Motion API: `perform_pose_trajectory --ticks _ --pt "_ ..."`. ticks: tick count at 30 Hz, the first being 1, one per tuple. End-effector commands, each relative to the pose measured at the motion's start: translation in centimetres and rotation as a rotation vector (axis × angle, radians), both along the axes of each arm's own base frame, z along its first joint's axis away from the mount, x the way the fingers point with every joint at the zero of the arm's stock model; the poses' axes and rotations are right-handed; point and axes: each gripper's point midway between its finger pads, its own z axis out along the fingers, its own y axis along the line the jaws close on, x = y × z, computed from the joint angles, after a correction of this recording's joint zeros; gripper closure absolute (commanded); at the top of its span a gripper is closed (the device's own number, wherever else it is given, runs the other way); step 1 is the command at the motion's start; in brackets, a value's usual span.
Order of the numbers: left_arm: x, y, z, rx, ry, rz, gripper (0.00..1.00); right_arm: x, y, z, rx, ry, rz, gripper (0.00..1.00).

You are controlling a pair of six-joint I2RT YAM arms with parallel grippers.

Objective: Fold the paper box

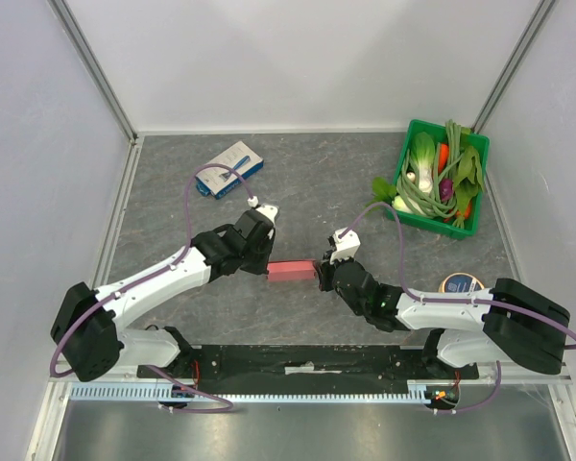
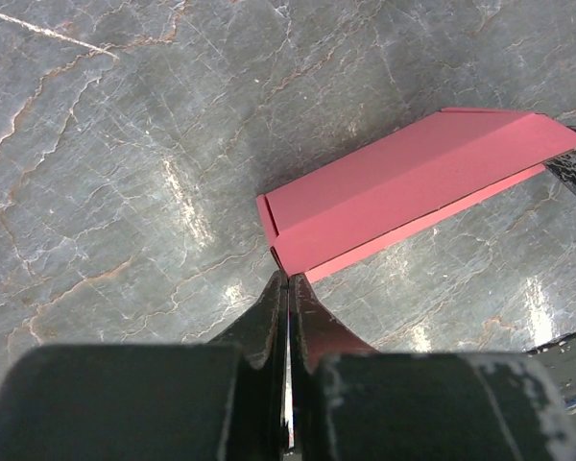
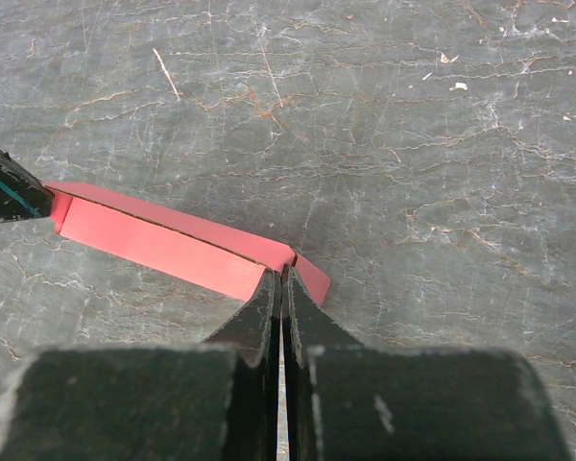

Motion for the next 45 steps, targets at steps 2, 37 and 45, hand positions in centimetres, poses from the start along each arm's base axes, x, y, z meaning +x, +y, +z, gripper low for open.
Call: perform_pose_trajectory --ticks 2,37,45 --pt "0.8 -0.3 0.3 -0.008 -0.036 -0.004 0.98 -1.8 -1.5 -4.4 -0.15 0.109 0.048 1.0" --pt "-1.8 1.1 -4.7 -0.062 -0.078 0.114 0.98 -4.6 -0.5 2.9 0.028 0.288 0.112 0.3" --pt "-1.8 1.0 -5.0 -0.06 -0.071 0.141 0.98 -1.7 -3.0 5.3 0.5 0.601 -0.139 0.02"
